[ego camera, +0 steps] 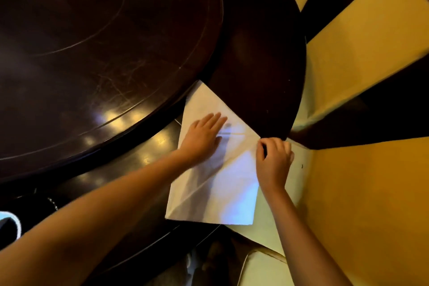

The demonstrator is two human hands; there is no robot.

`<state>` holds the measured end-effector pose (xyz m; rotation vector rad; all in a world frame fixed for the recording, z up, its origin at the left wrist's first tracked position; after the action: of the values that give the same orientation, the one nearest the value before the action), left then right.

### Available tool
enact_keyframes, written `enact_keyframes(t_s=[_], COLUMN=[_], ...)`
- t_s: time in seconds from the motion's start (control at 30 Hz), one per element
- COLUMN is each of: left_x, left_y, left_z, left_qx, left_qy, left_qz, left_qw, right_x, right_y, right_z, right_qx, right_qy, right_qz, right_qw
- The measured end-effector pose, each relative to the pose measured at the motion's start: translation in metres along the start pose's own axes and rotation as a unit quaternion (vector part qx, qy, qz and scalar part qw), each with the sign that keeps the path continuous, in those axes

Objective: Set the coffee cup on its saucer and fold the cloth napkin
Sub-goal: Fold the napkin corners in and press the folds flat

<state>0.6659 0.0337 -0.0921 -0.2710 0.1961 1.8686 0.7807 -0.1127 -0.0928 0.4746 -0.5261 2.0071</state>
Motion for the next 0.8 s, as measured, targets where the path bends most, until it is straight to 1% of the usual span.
enact_keyframes(t_s=[0.1,0.2,0.37,0.47,0.57,0.73,0.8], left_x=[0.014,0.019,0.014,0.010,0.004,-0.034,-0.045], left_y=[-0.046,-0.073,-0.095,-0.098,-0.091,-0.047,-0.024], left_z=[0.001,0.000,0.013,0.022,0.044,0.069,0.061], left_qx=[0.049,0.094,0.111,0.151,0.171,0.216,0.243], left_qy=[-0.054,-0.120,-0.192,-0.194,-0.179,-0.179,-0.189], left_qz=[-0.024,-0.079,-0.162,-0.201,-0.213,-0.253,-0.243], left_qw=[0.997,0.985,0.962,0.948,0.945,0.926,0.920], right_x=[-0.003,-0.005,-0.005,-0.003,-0.001,-0.001,-0.002], right_y=[0.005,0.005,0.013,0.015,0.016,0.015,0.015], right_z=[-0.007,-0.010,-0.019,-0.015,-0.014,-0.013,-0.014], right_qx=[0.006,-0.020,-0.060,-0.077,-0.073,-0.065,-0.055], right_qy=[0.007,0.016,0.087,0.116,0.112,0.094,0.091], right_qz=[0.005,0.001,0.022,0.036,0.041,0.030,0.027], right_qw=[1.000,1.000,0.994,0.990,0.990,0.993,0.994])
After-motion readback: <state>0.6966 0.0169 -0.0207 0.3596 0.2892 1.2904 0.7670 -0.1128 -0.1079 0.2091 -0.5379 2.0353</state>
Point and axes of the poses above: each hand's wrist, its own y-axis away from the middle knuckle, its own z-axis out of the back of the hand, x = y × z, the point moved 6 cm from there along -y, towards the middle knuckle, and after that the axes turned 13 degrees about -z, right-handed, at the moved point
